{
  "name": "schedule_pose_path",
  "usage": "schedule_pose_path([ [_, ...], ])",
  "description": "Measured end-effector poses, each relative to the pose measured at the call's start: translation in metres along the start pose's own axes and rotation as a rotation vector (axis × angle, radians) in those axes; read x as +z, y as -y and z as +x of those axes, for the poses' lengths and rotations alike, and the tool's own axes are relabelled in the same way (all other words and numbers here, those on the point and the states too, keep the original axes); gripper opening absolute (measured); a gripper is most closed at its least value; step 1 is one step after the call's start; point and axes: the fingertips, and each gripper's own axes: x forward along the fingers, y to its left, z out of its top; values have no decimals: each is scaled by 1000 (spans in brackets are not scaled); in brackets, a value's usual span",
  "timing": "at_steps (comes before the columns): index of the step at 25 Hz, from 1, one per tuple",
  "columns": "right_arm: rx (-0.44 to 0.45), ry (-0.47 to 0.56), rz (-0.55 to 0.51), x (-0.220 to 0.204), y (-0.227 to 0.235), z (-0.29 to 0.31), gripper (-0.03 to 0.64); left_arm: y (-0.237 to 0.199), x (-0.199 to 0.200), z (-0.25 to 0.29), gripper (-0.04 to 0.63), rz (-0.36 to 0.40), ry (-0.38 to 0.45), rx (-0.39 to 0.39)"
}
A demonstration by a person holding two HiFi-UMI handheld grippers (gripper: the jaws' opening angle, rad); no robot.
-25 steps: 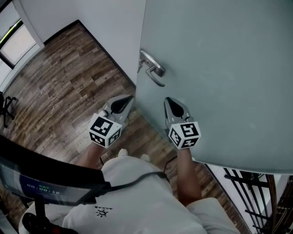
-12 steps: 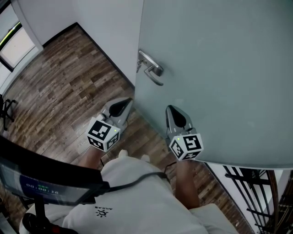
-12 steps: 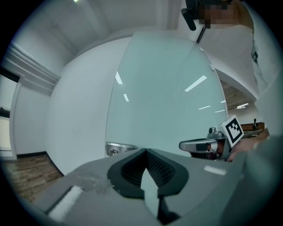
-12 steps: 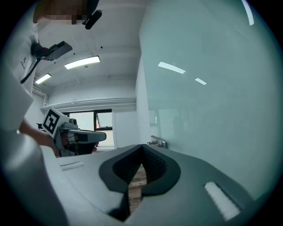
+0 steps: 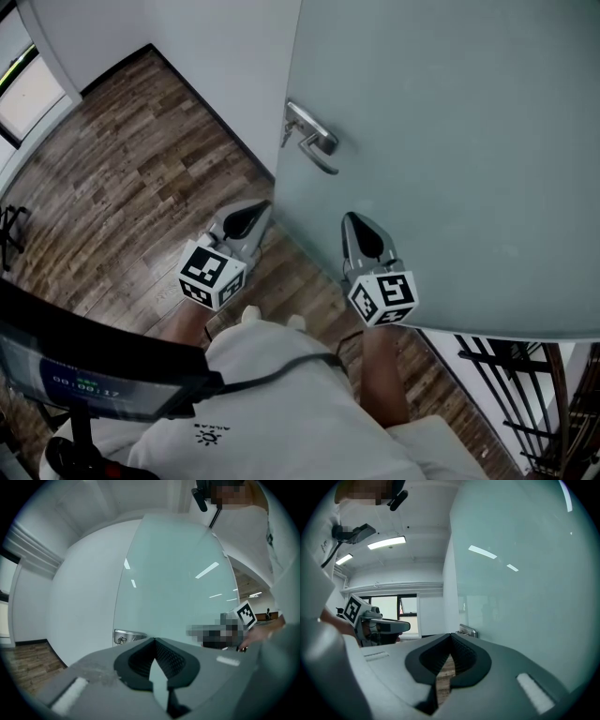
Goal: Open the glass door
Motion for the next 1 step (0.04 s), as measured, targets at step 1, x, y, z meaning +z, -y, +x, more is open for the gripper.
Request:
schedule_pose_path([
  [1,-1,-1,-1,0,0,-1,8,1,0,0,5,1,-1,-1],
])
